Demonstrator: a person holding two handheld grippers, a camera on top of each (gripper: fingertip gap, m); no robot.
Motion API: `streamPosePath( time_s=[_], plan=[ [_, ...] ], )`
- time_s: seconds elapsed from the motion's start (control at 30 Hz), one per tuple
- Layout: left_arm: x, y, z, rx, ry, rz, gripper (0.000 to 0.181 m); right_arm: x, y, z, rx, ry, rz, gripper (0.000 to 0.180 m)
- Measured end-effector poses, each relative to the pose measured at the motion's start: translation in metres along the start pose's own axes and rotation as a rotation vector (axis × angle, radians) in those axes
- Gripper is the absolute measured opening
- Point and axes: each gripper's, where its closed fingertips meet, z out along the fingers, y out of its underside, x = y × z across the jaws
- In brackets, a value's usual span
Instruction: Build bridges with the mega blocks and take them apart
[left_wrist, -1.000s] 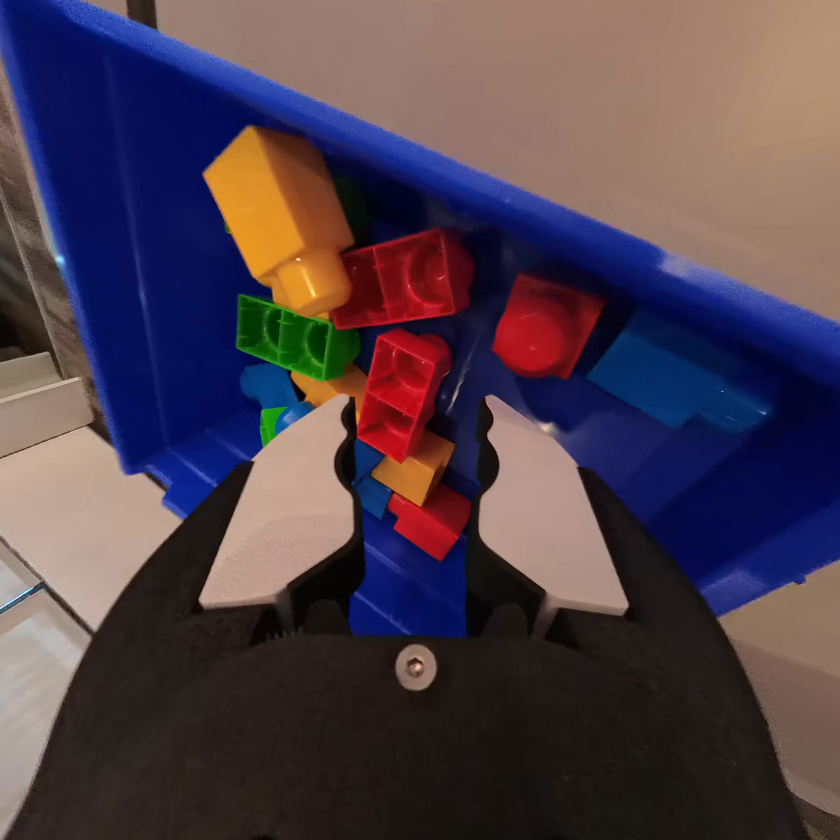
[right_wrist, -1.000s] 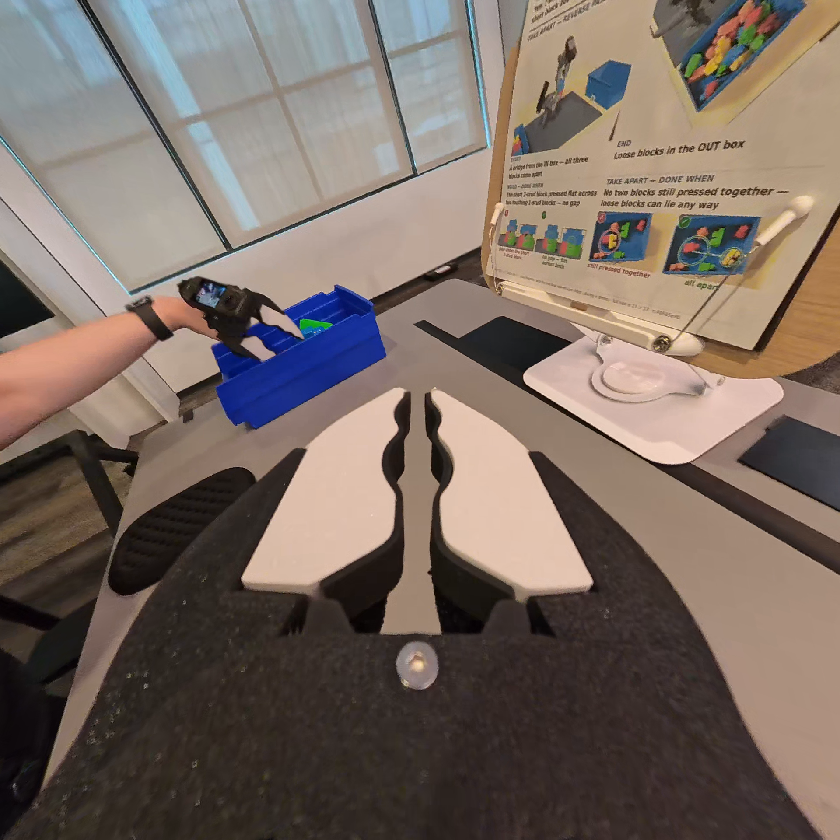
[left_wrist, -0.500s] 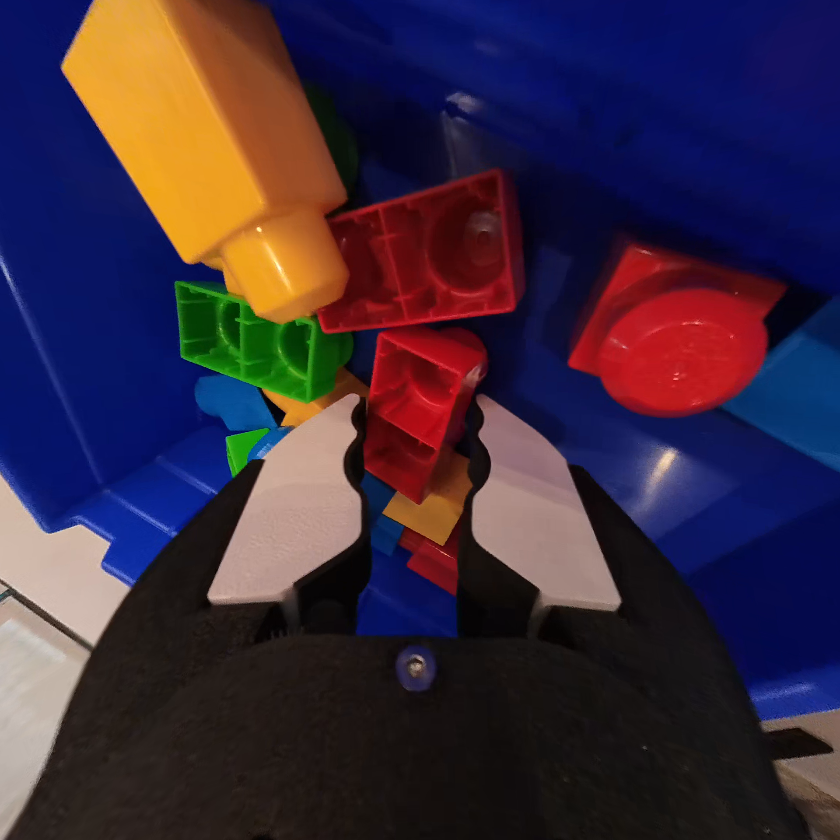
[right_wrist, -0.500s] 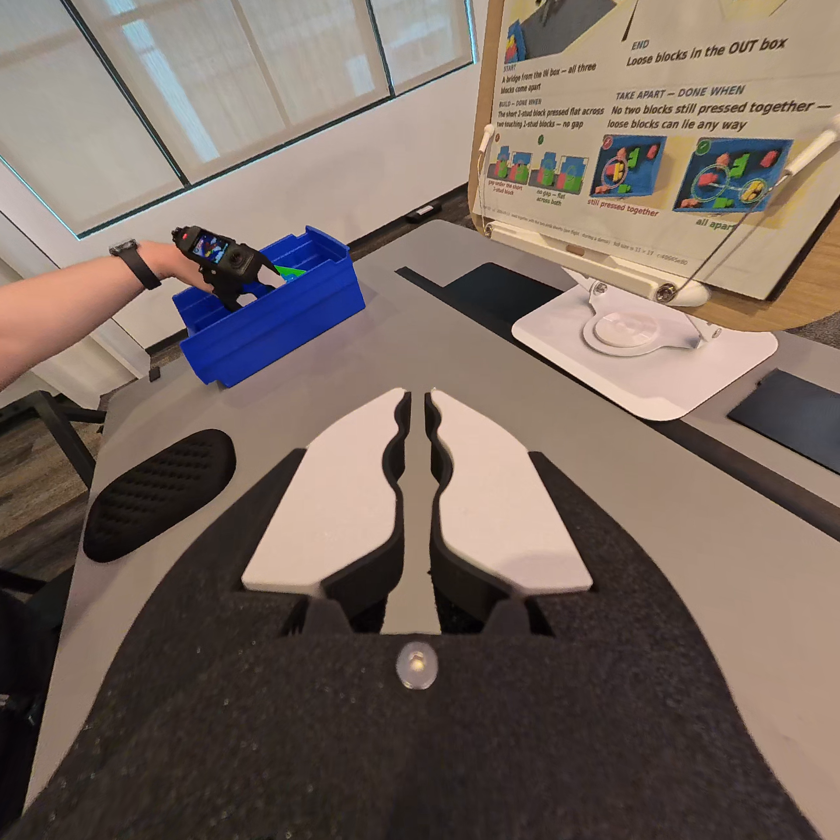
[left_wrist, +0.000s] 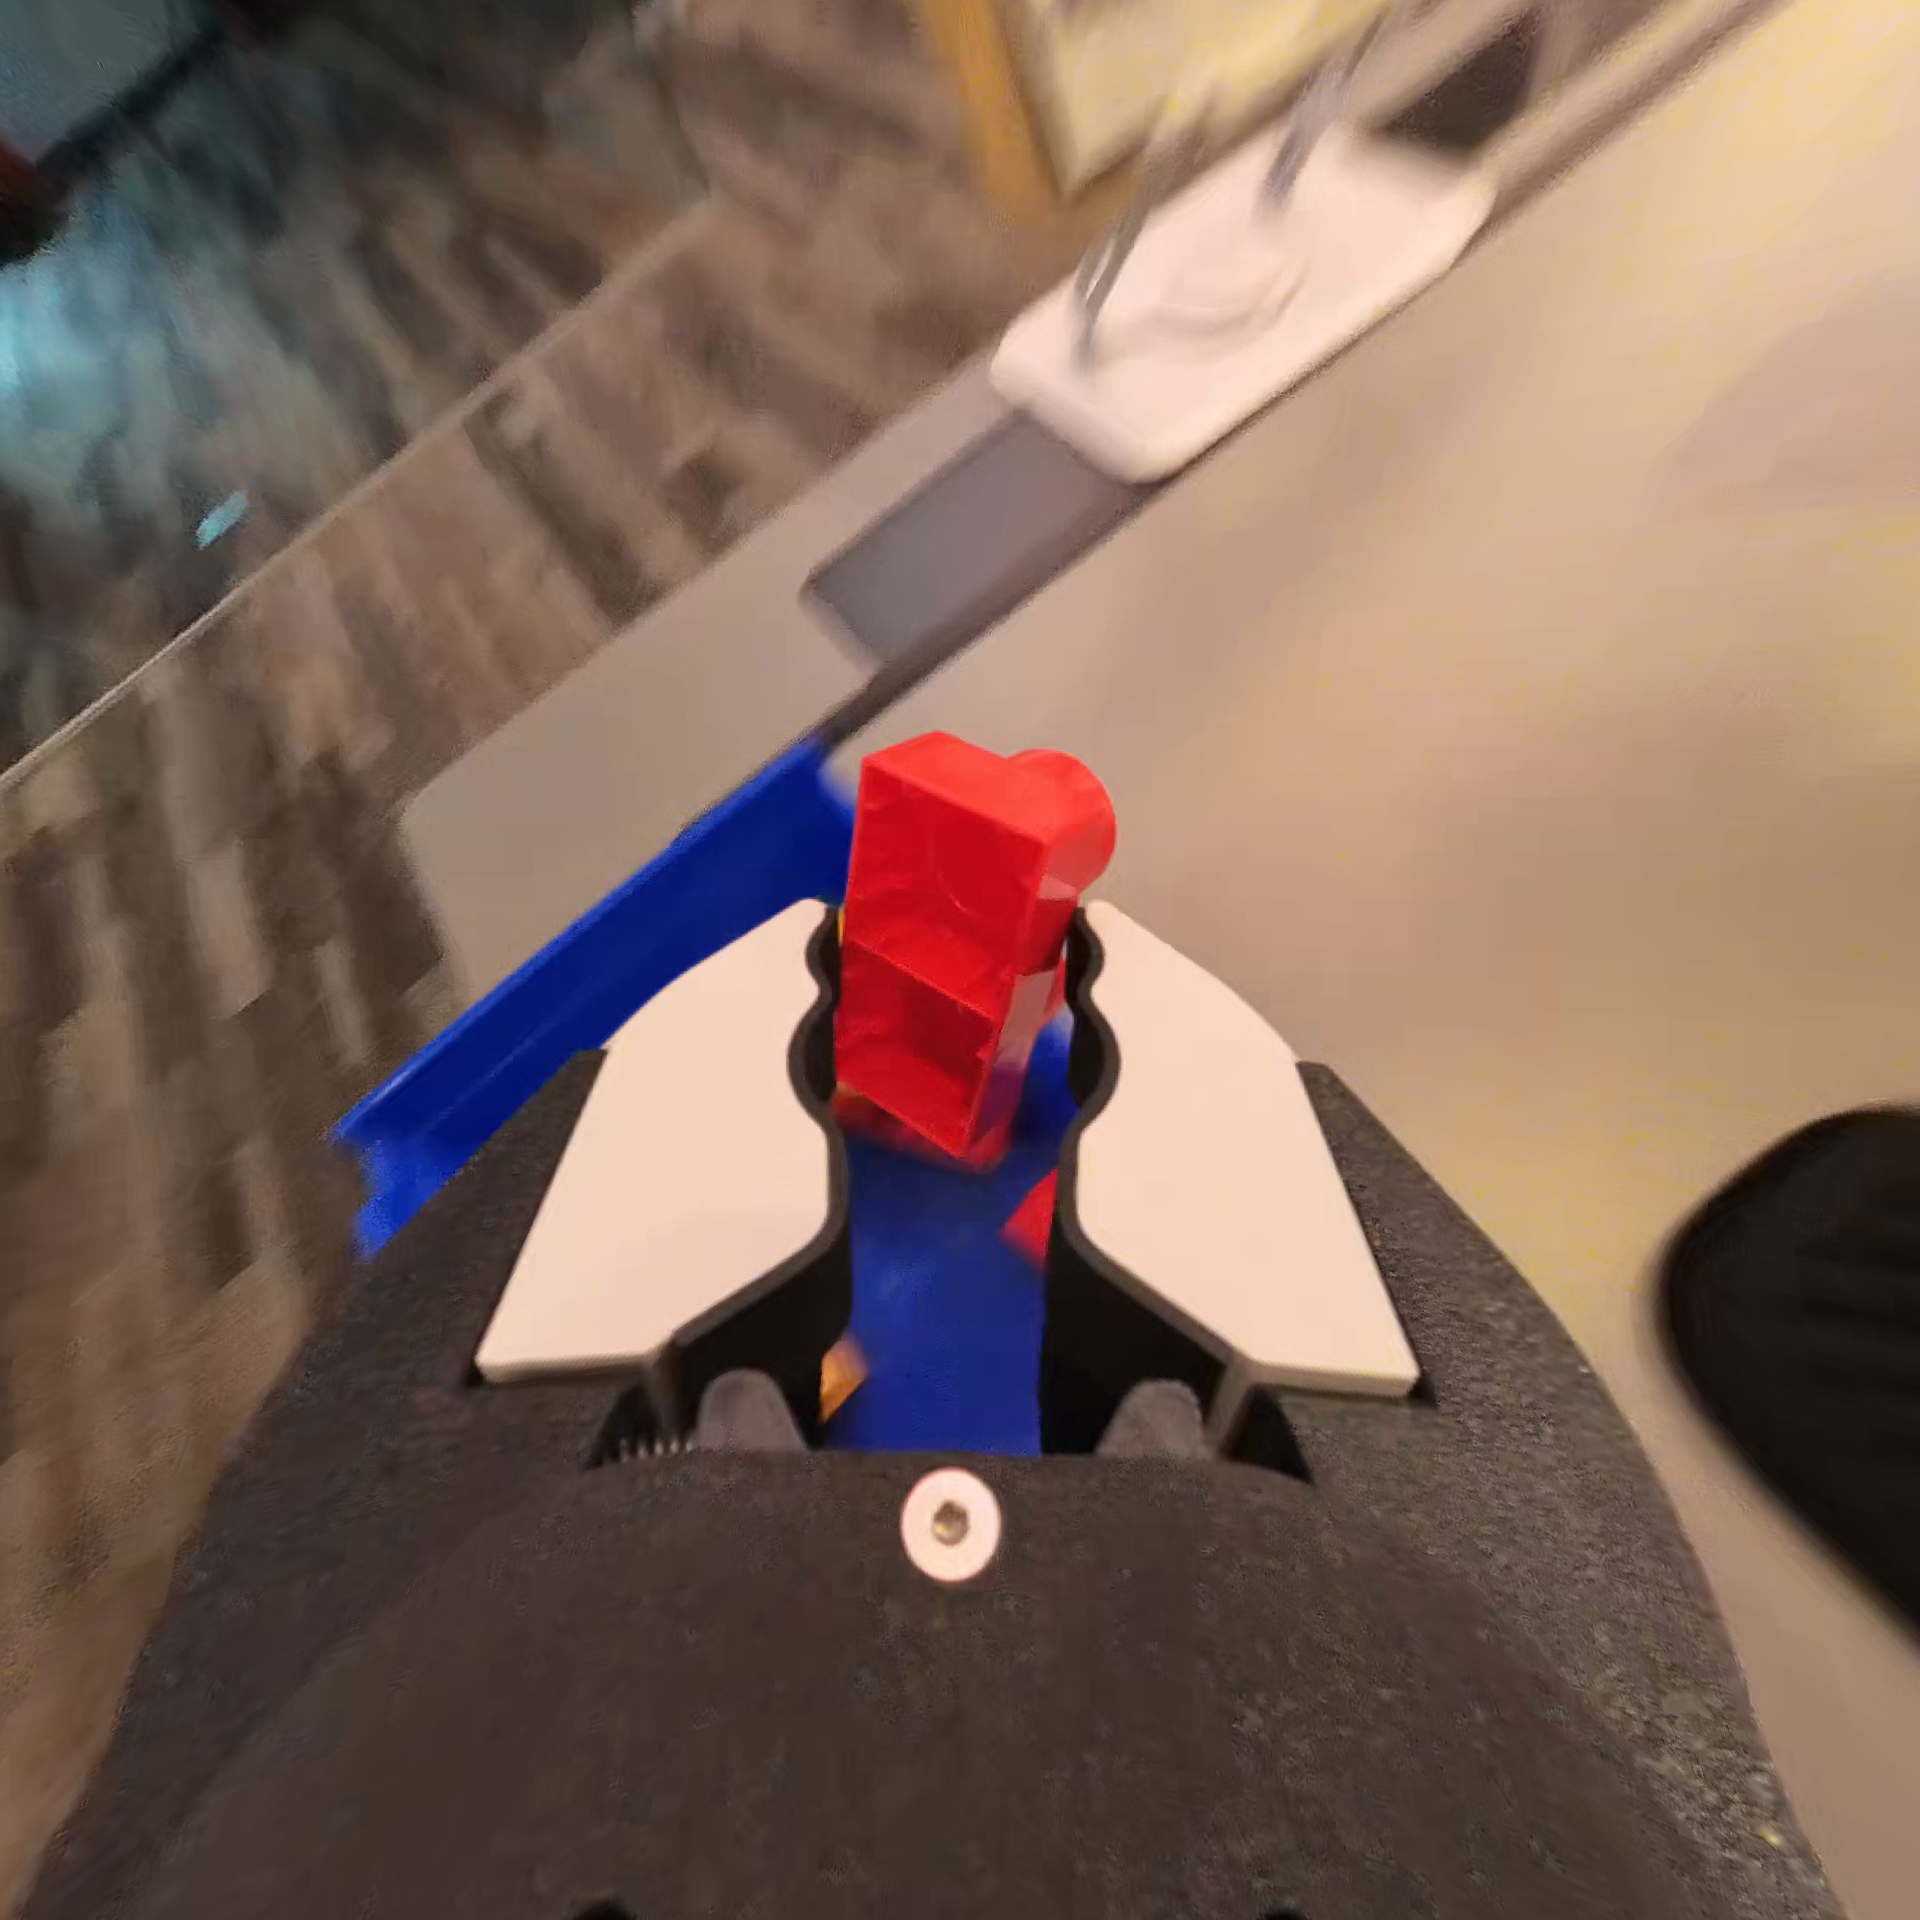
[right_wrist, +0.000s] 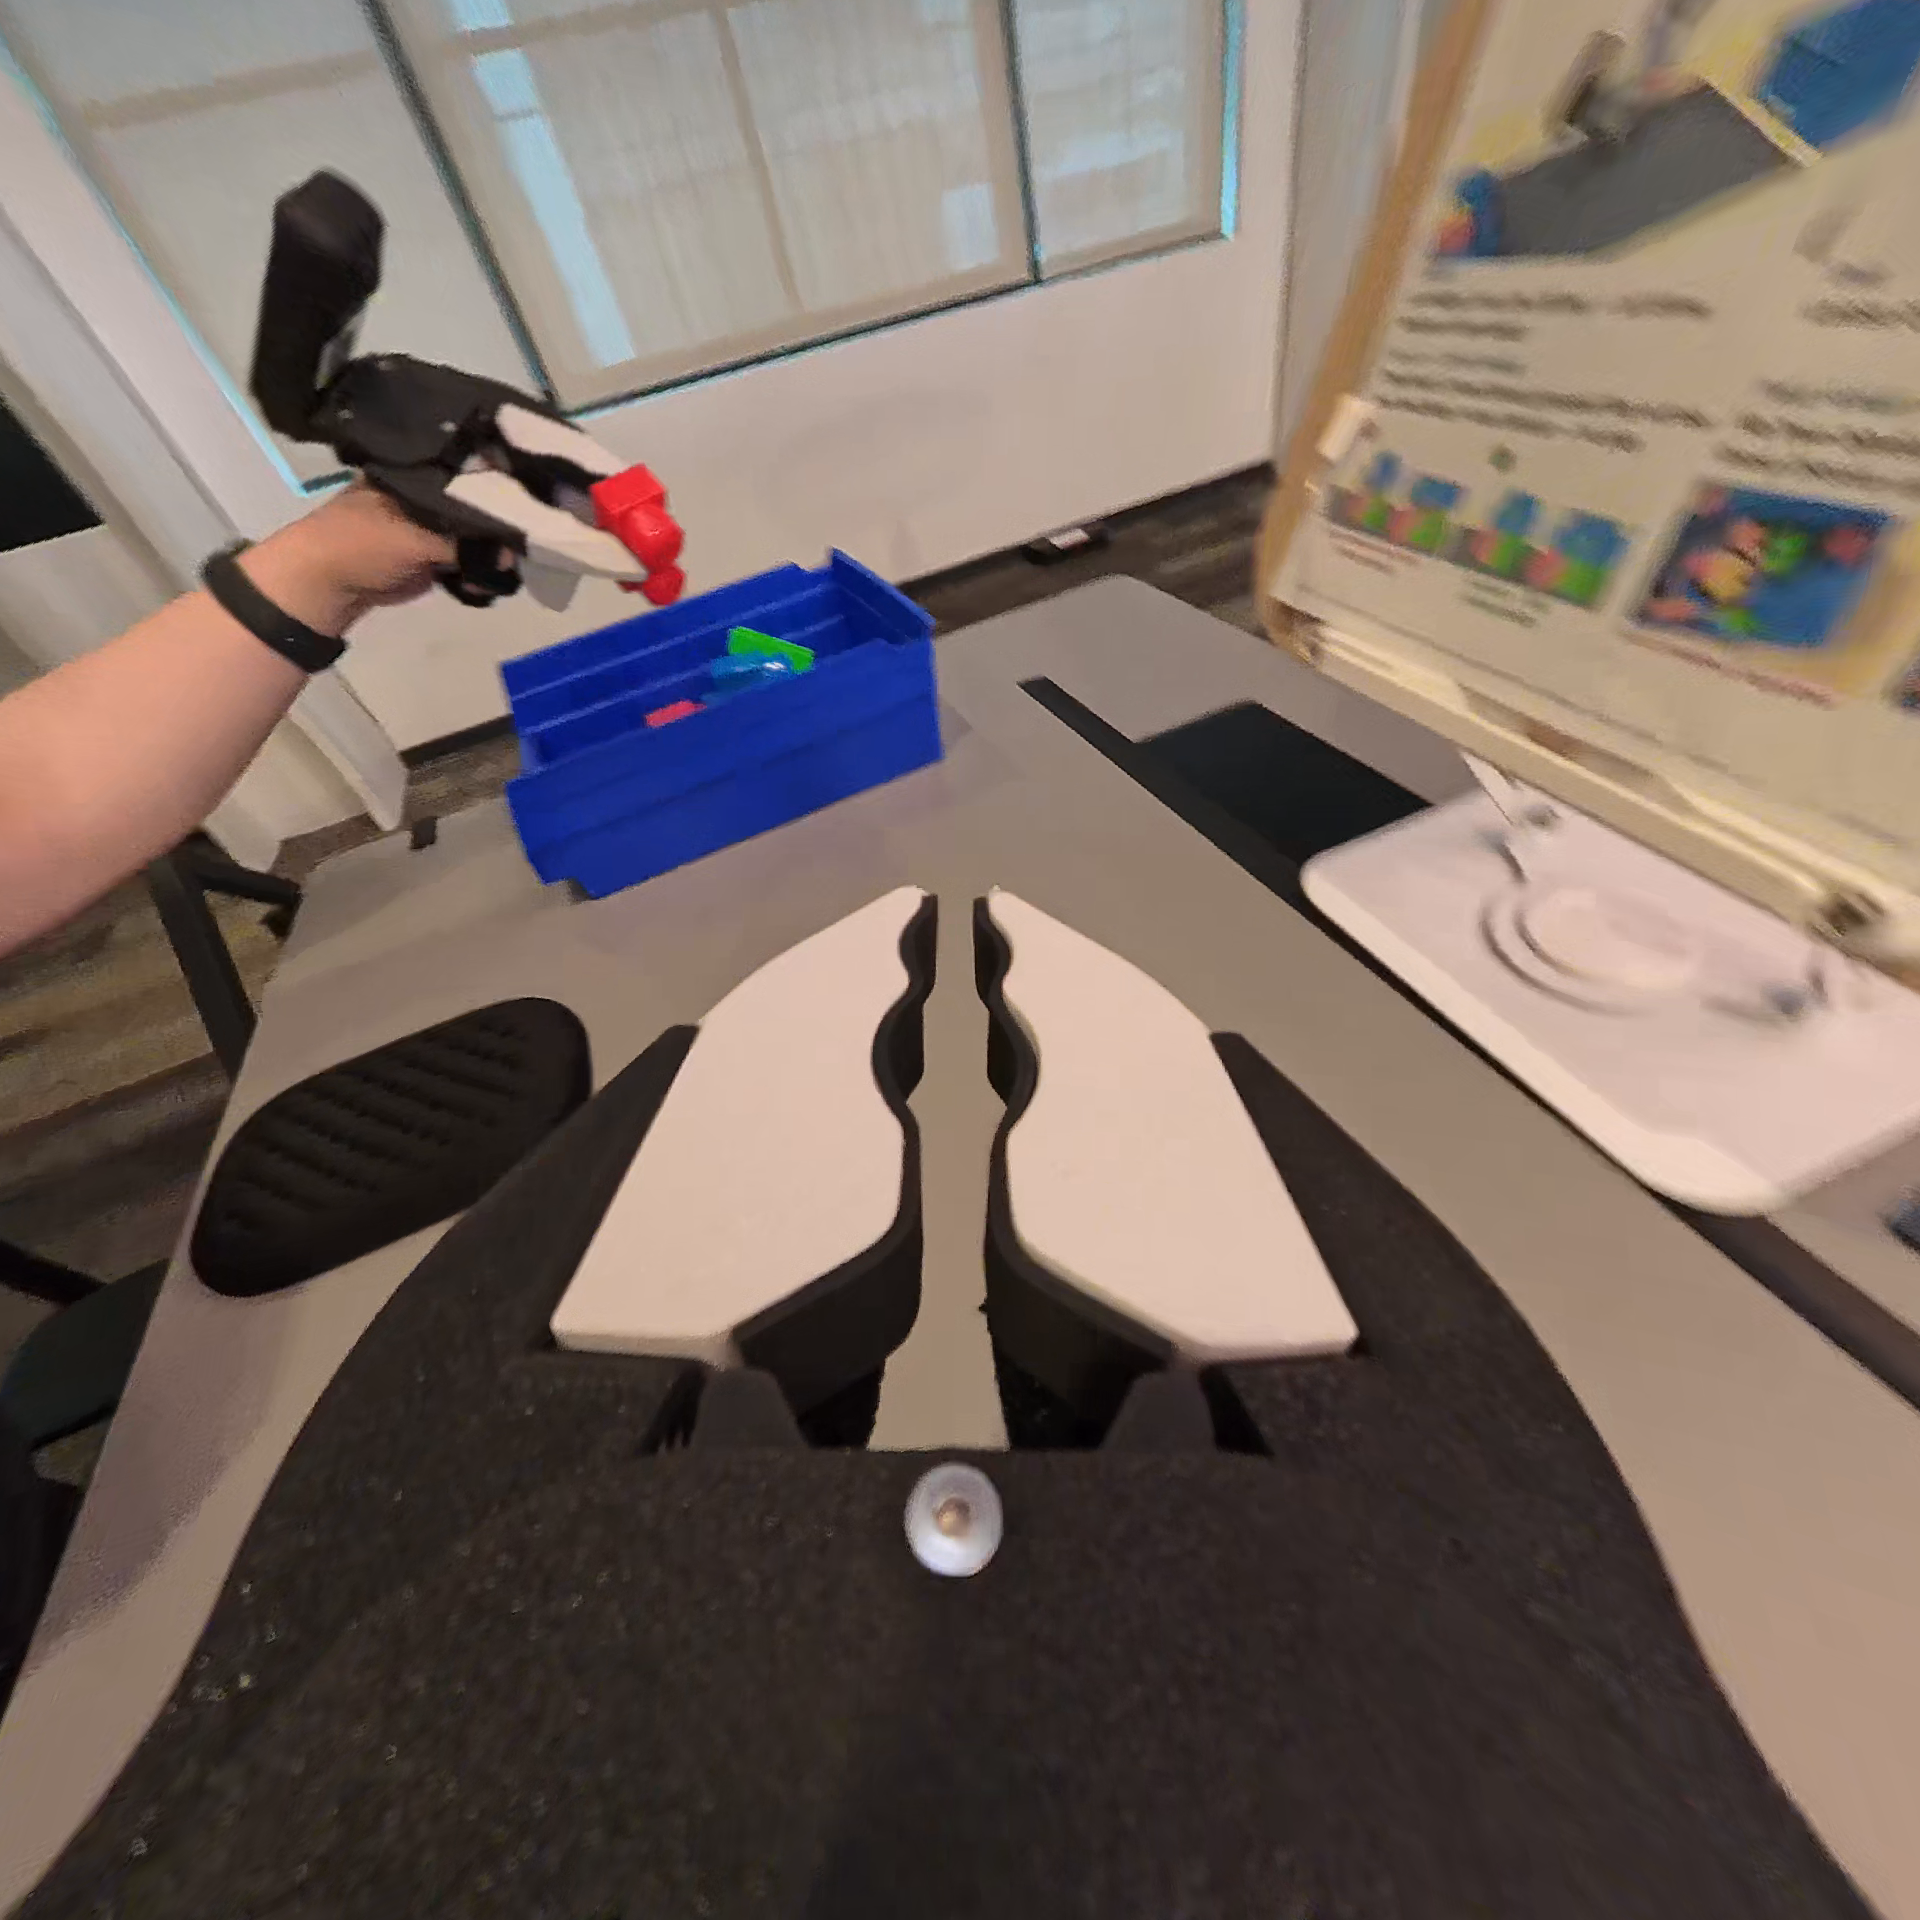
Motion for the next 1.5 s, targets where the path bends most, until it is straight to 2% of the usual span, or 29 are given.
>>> streamPosePath(
  time_s=[0.13,0.27,0.37,0.47,0.57,0.73,0.9,1.07,1.27,1.37,1.5],
  plan=[
    [0.092,-0.092,-0.012,0.342,0.281,-0.187,0.041,-0.066,-0.013,0.039,0.059,-0.146,-0.133,0.015],
    [0.172,-0.154,-0.015,0.608,0.599,-0.407,0.041,-0.114,-0.014,0.063,0.057,-0.185,-0.226,0.032],
    [0.205,-0.176,-0.007,0.683,0.747,-0.518,0.041,-0.122,-0.020,0.068,0.111,-0.126,-0.292,0.041],
    [0.222,-0.186,0.003,0.710,0.787,-0.541,0.041,-0.122,-0.028,0.065,0.173,-0.111,-0.256,0.041],
    [0.233,-0.193,0.006,0.726,0.821,-0.555,0.041,-0.120,-0.024,0.067,0.154,-0.136,-0.205,0.041],
    [0.243,-0.198,0.011,0.727,0.841,-0.559,0.041,-0.121,-0.026,0.066,0.198,-0.189,-0.151,0.031],
    [0.246,-0.193,0.010,0.741,0.928,-0.582,0.048,-0.116,-0.021,0.061,0.127,-0.217,-0.132,0.029],
    [0.243,-0.164,0.021,0.666,0.806,-0.500,0.046,-0.070,0.017,0.041,-0.174,-0.136,-0.157,0.028],
    [0.232,-0.125,0.017,0.556,0.651,-0.380,0.042,0.022,0.113,-0.019,-0.611,0.005,-0.095,0.029],
    [0.224,-0.112,0.005,0.530,0.600,-0.342,0.042,0.037,0.144,-0.037,-0.709,-0.014,-0.079,0.029],
    [0.206,-0.095,-0.013,0.513,0.538,-0.341,0.041,0.065,0.179,-0.052,-0.872,0.091,-0.119,0.029]
  ],
)
